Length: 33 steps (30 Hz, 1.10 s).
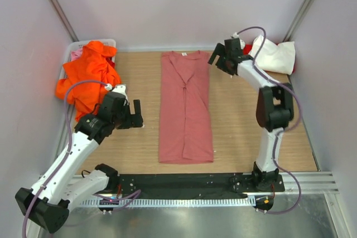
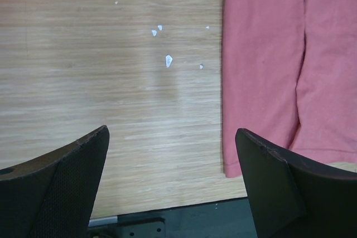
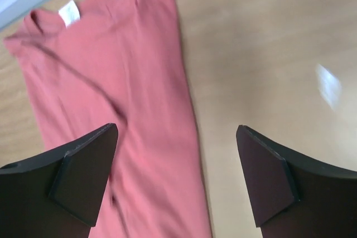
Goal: Fold and stack the t-shirts
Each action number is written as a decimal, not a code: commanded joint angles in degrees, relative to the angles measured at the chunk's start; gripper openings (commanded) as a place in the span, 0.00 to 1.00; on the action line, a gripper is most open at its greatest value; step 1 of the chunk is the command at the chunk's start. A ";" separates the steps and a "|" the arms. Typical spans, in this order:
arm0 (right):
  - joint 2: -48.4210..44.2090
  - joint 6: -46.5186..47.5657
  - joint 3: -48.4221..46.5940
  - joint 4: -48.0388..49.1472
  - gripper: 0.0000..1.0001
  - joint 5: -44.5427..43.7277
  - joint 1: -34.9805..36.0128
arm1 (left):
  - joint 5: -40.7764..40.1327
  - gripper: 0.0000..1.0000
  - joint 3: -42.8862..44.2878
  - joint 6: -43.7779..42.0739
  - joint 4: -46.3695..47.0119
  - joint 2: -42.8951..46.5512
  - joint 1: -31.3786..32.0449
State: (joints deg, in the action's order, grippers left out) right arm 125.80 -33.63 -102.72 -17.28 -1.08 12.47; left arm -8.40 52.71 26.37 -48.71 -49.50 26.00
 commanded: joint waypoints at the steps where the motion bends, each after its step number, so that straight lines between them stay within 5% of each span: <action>1: -21.08 -2.04 15.97 -6.08 0.94 -9.72 2.37 | -2.76 0.95 1.43 6.03 -0.60 -2.53 0.89; 10: -58.62 -14.96 60.65 -8.91 0.93 -8.86 22.41 | 4.00 0.94 -14.53 20.82 11.16 -1.13 9.77; 15: -71.63 -22.69 68.61 -12.59 0.88 -9.37 29.27 | 4.62 0.93 -21.59 26.70 15.04 0.54 14.25; 26: -76.41 -36.59 77.93 -13.05 0.81 -15.17 45.70 | 3.04 0.91 -28.09 34.18 20.67 -0.96 22.69; 33: -72.45 -37.04 80.13 -9.01 0.70 -15.00 46.59 | 3.83 0.86 -30.30 36.21 24.27 -4.20 24.10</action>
State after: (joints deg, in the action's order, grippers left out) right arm 52.47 -68.31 -22.96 -30.09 -13.43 58.46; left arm -3.99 23.00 60.40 -28.53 -52.01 49.15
